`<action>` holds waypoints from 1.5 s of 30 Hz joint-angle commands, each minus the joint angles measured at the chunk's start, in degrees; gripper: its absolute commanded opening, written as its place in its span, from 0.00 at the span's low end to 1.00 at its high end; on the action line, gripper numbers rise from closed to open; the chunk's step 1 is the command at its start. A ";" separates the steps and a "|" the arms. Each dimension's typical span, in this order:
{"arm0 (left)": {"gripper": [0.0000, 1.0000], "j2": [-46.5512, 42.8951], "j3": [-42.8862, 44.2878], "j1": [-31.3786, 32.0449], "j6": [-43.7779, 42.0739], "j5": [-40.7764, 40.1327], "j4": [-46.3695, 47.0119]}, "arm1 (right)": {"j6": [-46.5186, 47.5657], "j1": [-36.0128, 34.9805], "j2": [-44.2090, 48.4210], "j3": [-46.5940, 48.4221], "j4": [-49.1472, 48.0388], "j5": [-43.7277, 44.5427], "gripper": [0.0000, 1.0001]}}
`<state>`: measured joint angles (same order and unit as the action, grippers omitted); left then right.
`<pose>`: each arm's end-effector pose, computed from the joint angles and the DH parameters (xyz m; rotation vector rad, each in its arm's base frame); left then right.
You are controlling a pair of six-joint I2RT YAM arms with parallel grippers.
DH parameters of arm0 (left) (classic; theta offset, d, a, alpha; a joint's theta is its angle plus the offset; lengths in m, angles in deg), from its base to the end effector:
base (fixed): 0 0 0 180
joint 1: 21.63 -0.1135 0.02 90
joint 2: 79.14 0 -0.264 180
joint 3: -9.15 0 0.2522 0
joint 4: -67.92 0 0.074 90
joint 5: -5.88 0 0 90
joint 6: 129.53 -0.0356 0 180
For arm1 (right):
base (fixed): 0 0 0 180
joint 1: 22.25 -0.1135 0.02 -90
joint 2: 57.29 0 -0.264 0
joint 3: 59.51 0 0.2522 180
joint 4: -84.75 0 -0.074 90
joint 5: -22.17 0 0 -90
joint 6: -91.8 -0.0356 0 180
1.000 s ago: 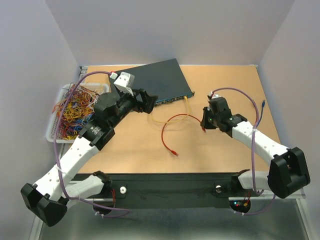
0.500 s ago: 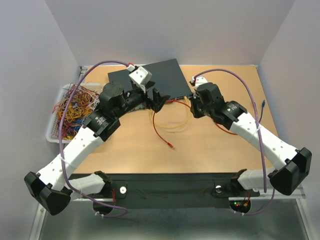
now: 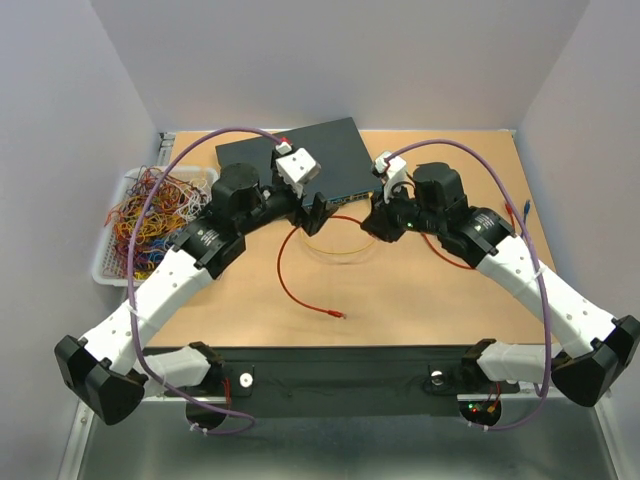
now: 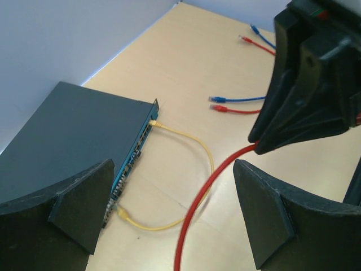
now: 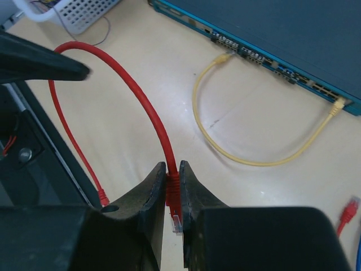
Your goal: Insert the plug into the switch port
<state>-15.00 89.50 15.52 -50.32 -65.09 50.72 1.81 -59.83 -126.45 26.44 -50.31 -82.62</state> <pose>0.1960 -0.1630 0.4196 0.8911 1.3552 -0.6198 0.2030 0.1677 0.3819 -0.8337 1.9412 0.6652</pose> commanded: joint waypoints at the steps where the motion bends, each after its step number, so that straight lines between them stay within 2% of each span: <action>1: 0.96 0.64 -0.41 0.56 -3.10 -1.27 0.37 | 1.40 -0.30 1.75 -0.11 -5.07 -7.62 0.00; 8: 0.93 2.30 -0.67 1.53 -5.12 2.06 -2.36 | 1.40 -0.21 2.81 0.24 -5.69 -7.54 0.01; 12: 0.83 3.62 -0.49 2.32 -6.00 2.77 -4.64 | 1.22 -0.30 2.81 0.68 -5.69 -7.63 0.00; 16: 0.77 3.71 -0.40 2.93 -6.26 1.98 -5.52 | 1.31 -0.21 3.07 0.68 -5.69 -7.01 0.00; 18: 0.77 3.54 -0.49 2.93 -6.27 2.33 -5.52 | 1.40 -0.21 3.25 0.77 -5.69 -6.66 0.00; 21: 0.87 3.01 -0.84 2.93 -6.53 4.35 -5.52 | 1.40 -0.21 3.07 0.94 -5.69 -5.96 0.00; 23: 0.87 2.92 -1.11 3.02 -6.70 4.44 -5.70 | 1.57 -0.30 3.07 0.86 -5.78 -6.13 0.01; 24: 0.84 3.10 -1.20 3.11 -6.79 4.18 -5.61 | 1.48 -0.30 3.16 0.94 -5.78 -6.31 0.00; 25: 0.72 3.53 -1.28 3.20 -6.70 3.74 -5.70 | 1.66 -0.30 3.16 1.03 -5.69 -6.83 0.00; 27: 0.58 4.15 -1.20 3.37 -6.88 3.65 -5.96 | 1.75 -0.21 3.51 1.12 -5.95 -6.75 0.00; 28: 0.43 5.02 -0.67 3.63 -7.05 3.74 -6.74 | 1.75 -0.30 3.60 1.12 -6.04 -6.49 0.01; 29: 0.34 5.55 -0.41 3.81 -7.14 3.82 -7.19 | 1.75 -0.30 3.86 1.03 -6.13 -6.14 0.00; 30: 0.13 5.99 0.12 3.90 -7.23 3.91 -8.24 | 1.66 -0.21 4.04 0.94 -6.74 -5.70 0.00; 31: 0.01 6.78 0.64 4.16 -7.23 3.91 -8.59 | 1.48 -0.21 4.30 0.51 -7.18 -4.13 0.00; 33: 0.00 7.14 0.74 4.25 -6.71 3.30 -8.86 | -1.91 -0.30 5.17 0.24 -9.89 0.34 0.03; 34: 0.00 6.97 0.74 4.25 -6.36 2.08 -8.86 | -3.60 -0.30 5.53 -0.02 -11.21 7.33 0.11; 35: 0.00 6.96 1.09 4.25 -5.74 0.85 -8.78 | -5.27 -0.21 5.79 -0.46 -12.36 10.88 0.23; 36: 0.00 6.79 1.26 4.34 -4.17 -0.64 -8.51 | -9.03 -0.21 6.41 -0.64 -13.94 13.96 0.42; 38: 0.00 6.70 2.14 4.25 -1.71 -6.17 -8.16 | -12.91 -0.21 7.20 -0.73 -14.74 22.23 0.53; 41: 0.00 6.00 2.50 4.34 6.28 -12.69 -5.62 | -22.05 -0.21 8.96 -1.60 -15.79 29.18 0.57; 42: 0.00 5.65 2.15 4.51 9.09 -13.74 -3.00 | -25.20 -0.21 9.22 -2.04 -16.15 29.29 0.57; 43: 0.00 4.34 0.58 4.86 15.29 -18.54 -1.15 | -27.06 -0.30 9.40 -2.31 -16.32 28.33 0.57; 45: 0.00 2.49 -2.06 5.39 22.27 -25.50 2.54 | -31.45 -0.21 8.79 -3.53 -16.76 26.57 0.54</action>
<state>-7.55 88.86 20.00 -42.91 -77.59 43.71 -18.23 -59.83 -117.80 24.73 -62.55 -60.26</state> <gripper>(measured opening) 0.080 0.555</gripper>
